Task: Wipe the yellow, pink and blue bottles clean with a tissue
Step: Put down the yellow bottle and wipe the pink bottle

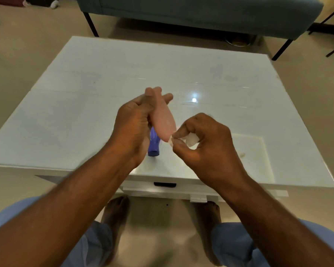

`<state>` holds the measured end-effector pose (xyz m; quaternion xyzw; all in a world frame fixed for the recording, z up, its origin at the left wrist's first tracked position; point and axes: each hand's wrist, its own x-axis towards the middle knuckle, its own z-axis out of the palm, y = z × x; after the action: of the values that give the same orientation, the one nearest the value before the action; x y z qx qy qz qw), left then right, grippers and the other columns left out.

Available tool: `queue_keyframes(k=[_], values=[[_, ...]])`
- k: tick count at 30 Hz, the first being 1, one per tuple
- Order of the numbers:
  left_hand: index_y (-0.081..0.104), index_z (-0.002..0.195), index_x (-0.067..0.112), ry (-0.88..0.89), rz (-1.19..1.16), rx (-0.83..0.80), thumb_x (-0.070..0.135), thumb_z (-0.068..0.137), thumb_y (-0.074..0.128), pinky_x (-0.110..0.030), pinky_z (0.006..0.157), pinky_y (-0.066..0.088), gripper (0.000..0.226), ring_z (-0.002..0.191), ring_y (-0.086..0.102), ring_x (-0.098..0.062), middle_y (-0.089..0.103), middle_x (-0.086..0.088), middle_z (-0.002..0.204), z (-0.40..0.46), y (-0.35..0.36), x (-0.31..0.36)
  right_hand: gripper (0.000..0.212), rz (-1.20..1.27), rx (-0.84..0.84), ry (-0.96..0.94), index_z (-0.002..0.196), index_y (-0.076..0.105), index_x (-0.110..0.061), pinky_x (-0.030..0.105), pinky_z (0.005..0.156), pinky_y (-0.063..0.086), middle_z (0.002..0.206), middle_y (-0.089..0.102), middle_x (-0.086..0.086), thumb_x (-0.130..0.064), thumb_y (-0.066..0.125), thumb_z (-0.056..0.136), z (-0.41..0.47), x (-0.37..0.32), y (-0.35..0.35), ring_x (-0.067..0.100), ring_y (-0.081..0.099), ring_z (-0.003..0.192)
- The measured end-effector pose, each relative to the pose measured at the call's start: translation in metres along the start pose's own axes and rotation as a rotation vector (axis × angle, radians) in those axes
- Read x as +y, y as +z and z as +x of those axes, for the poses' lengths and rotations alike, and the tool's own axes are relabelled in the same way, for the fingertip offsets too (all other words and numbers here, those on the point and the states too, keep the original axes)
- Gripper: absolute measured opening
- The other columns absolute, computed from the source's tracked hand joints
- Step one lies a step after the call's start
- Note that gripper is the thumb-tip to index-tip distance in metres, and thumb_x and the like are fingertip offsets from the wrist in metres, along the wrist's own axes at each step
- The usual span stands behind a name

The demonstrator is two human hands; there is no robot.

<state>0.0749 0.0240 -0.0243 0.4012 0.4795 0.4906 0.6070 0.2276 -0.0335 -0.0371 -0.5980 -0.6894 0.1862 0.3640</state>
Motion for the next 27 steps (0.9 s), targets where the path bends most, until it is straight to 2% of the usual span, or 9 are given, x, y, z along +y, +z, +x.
queue_keyframes(k=[4, 9, 11, 15, 19, 21, 24, 25, 27], values=[[0.067, 0.110, 0.038, 0.024, 0.152, -0.103, 0.050, 0.092, 0.049, -0.046, 0.096, 0.057, 0.029, 0.103, 0.073, -0.014, 0.077, 0.016, 0.107, -0.014, 0.008, -0.005, 0.010, 0.097, 0.204, -0.148, 0.093, 0.072, -0.012, 0.013, 0.074, 0.048, 0.096, 0.069, -0.003, -0.011, 0.080, 0.087, 0.003, -0.006, -0.006, 0.006, 0.063, 0.090], [0.060, 0.123, 0.027, 0.016, -0.030, -0.013, 0.041, 0.101, 0.044, -0.039, 0.100, 0.052, 0.030, 0.115, 0.068, -0.016, 0.074, 0.004, 0.122, -0.007, 0.003, 0.004, 0.012, 0.014, -0.038, -0.007, 0.093, 0.076, -0.018, 0.019, 0.071, 0.048, 0.094, 0.070, -0.007, -0.023, 0.083, 0.085, 0.001, 0.004, -0.007, 0.007, 0.064, 0.083], [0.060, 0.123, 0.029, 0.030, 0.011, -0.048, 0.043, 0.100, 0.044, -0.040, 0.101, 0.052, 0.031, 0.115, 0.069, -0.016, 0.074, 0.005, 0.122, -0.005, 0.002, 0.001, 0.010, -0.030, 0.037, -0.068, 0.093, 0.075, -0.016, 0.020, 0.072, 0.049, 0.095, 0.070, -0.005, -0.020, 0.082, 0.086, 0.000, 0.004, -0.006, 0.008, 0.064, 0.084], [0.068, 0.110, 0.036, 0.026, 0.112, -0.123, 0.050, 0.087, 0.052, -0.033, 0.091, 0.059, 0.031, 0.103, 0.074, -0.016, 0.078, 0.015, 0.102, -0.017, 0.013, -0.009, 0.009, 0.099, 0.219, -0.186, 0.092, 0.073, -0.009, 0.019, 0.074, 0.051, 0.095, 0.070, -0.002, -0.009, 0.080, 0.087, 0.004, -0.002, -0.011, 0.011, 0.065, 0.089], [0.060, 0.126, 0.026, -0.003, -0.031, -0.041, 0.042, 0.099, 0.047, -0.041, 0.103, 0.052, 0.034, 0.115, 0.069, -0.018, 0.074, 0.005, 0.121, -0.007, 0.006, -0.002, 0.011, 0.015, -0.022, -0.065, 0.093, 0.075, -0.017, 0.018, 0.073, 0.049, 0.097, 0.070, -0.005, -0.021, 0.082, 0.086, 0.002, 0.004, -0.007, 0.008, 0.064, 0.086], [0.058, 0.130, 0.026, -0.011, -0.020, -0.021, 0.044, 0.099, 0.046, -0.046, 0.106, 0.050, 0.038, 0.116, 0.068, -0.020, 0.073, 0.005, 0.124, -0.004, 0.003, -0.003, 0.010, -0.045, -0.030, -0.072, 0.094, 0.076, -0.017, 0.016, 0.075, 0.047, 0.098, 0.069, -0.005, -0.022, 0.082, 0.087, 0.001, 0.003, -0.003, 0.007, 0.063, 0.086], [0.068, 0.113, 0.033, -0.020, 0.103, -0.060, 0.045, 0.099, 0.050, -0.045, 0.097, 0.056, 0.026, 0.106, 0.072, -0.024, 0.078, 0.012, 0.105, -0.012, 0.010, -0.011, 0.008, 0.003, 0.168, -0.235, 0.091, 0.075, -0.008, 0.014, 0.077, 0.047, 0.096, 0.069, 0.001, -0.008, 0.080, 0.086, 0.002, -0.006, -0.004, 0.008, 0.061, 0.089], [0.070, 0.105, 0.034, -0.014, 0.120, -0.054, 0.045, 0.097, 0.052, -0.039, 0.091, 0.058, 0.022, 0.102, 0.074, -0.020, 0.079, 0.014, 0.098, -0.014, 0.012, -0.012, 0.007, 0.017, 0.189, -0.271, 0.091, 0.075, -0.007, 0.015, 0.077, 0.048, 0.096, 0.069, 0.002, -0.005, 0.080, 0.086, 0.002, -0.007, -0.004, 0.010, 0.061, 0.089], [0.070, 0.101, 0.033, -0.002, 0.100, -0.031, 0.042, 0.097, 0.055, -0.032, 0.088, 0.059, 0.018, 0.098, 0.075, -0.013, 0.079, 0.014, 0.098, -0.015, 0.012, -0.012, 0.008, 0.003, 0.097, -0.253, 0.091, 0.073, -0.010, 0.017, 0.076, 0.048, 0.097, 0.066, 0.000, -0.008, 0.079, 0.086, 0.001, -0.006, -0.004, 0.011, 0.061, 0.088]])
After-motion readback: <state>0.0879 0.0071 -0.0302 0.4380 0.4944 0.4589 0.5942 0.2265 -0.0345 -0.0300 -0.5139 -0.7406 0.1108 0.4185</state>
